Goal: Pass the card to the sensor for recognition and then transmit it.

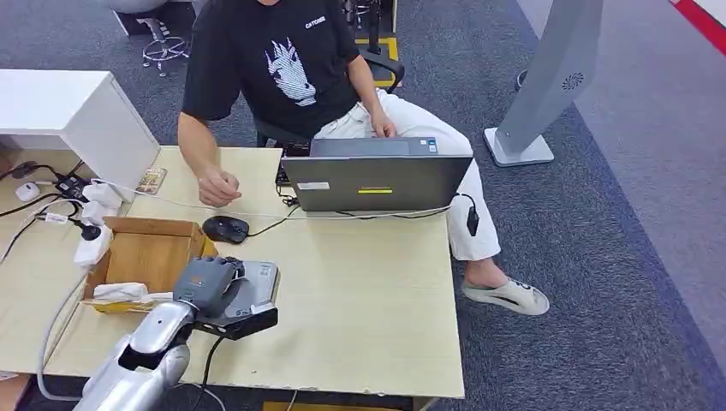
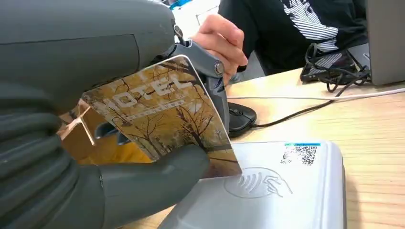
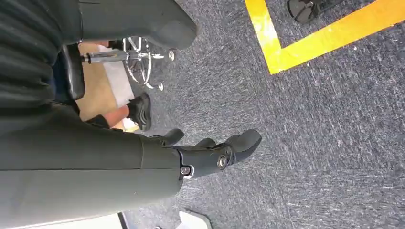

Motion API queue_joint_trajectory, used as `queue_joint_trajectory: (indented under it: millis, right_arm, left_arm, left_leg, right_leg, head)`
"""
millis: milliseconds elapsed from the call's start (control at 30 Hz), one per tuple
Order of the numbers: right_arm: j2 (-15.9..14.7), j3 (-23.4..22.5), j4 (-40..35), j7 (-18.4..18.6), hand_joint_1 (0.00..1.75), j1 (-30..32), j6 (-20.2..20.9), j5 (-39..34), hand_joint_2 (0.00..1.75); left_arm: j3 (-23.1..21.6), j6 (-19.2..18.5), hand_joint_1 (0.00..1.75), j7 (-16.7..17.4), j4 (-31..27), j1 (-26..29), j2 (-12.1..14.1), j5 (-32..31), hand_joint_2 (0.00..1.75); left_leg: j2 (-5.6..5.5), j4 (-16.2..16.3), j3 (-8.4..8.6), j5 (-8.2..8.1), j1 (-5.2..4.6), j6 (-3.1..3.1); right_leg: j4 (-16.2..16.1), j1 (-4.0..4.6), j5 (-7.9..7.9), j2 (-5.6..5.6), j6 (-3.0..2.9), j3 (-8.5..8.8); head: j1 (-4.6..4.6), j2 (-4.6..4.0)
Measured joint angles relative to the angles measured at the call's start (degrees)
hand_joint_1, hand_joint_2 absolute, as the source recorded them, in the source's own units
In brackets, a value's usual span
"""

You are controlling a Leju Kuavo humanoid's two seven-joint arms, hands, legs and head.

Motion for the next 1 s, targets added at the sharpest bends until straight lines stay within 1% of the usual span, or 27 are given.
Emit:
queue_joint_trajectory:
  millis: [1000]
  right_arm:
    - [0.0,-0.1,0.0,0.0,0.0,0.0,-0.1,0.0,1.75]
  left_arm:
    - [-0.1,0.1,1.75,0.0,0.5,-0.1,0.0,0.0,1.75]
  left_leg:
    - [0.0,0.0,0.01,0.0,0.0,0.0]
  right_leg:
    - [0.0,0.0,0.0,0.0,0.0,0.02]
  head:
    - [0.0,0.0]
